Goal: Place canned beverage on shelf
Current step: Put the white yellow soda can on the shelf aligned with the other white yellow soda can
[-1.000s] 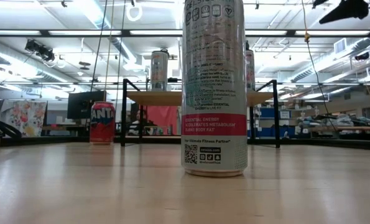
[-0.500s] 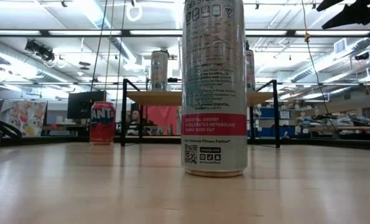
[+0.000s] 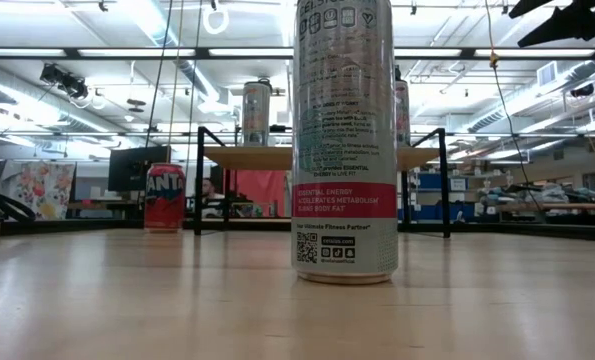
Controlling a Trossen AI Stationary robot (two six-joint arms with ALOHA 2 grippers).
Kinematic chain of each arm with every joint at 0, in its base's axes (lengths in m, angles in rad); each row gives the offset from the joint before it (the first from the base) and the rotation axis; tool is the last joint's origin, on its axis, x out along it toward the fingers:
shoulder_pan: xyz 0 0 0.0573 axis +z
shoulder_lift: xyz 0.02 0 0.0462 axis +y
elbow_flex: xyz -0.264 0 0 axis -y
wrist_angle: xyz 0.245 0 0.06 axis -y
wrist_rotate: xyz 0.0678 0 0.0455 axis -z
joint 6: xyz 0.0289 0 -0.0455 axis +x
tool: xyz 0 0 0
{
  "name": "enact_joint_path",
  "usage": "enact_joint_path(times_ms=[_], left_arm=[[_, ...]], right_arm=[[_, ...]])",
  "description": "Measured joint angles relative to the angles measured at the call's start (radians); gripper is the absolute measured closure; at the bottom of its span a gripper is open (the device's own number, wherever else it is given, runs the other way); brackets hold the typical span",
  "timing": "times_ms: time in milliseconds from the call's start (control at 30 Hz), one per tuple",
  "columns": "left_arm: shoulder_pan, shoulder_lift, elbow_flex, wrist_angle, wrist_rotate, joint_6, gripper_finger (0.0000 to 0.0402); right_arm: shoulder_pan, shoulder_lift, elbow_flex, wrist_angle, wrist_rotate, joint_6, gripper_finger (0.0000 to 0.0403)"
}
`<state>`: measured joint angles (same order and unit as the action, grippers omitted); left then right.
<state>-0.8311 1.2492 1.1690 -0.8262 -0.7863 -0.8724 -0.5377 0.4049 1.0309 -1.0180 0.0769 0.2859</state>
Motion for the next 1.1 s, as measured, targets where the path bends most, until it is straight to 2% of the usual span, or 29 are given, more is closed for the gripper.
enact_joint_path(times_ms=[200,300,600,1100], left_arm=[[0.024,0.009,0.000,0.010,0.106,-0.020,0.0091],[0.039,0.009,0.000,0.039,0.179,0.068,0.0091],[0.055,0.009,0.000,0.111,0.175,0.180,0.0091],[0.055,0.009,0.000,0.196,0.175,0.165,0.0091]], right_arm=[[0.000,0.000,0.000,0.000,0.008,-0.011,0.0050],[0.000,0.000,0.000,0.001,0.009,-0.038,0.0050],[0.000,0.000,0.000,0.012,0.008,-0.045,0.0050],[0.000,0.000,0.000,0.012,0.008,-0.025,0.0050]])
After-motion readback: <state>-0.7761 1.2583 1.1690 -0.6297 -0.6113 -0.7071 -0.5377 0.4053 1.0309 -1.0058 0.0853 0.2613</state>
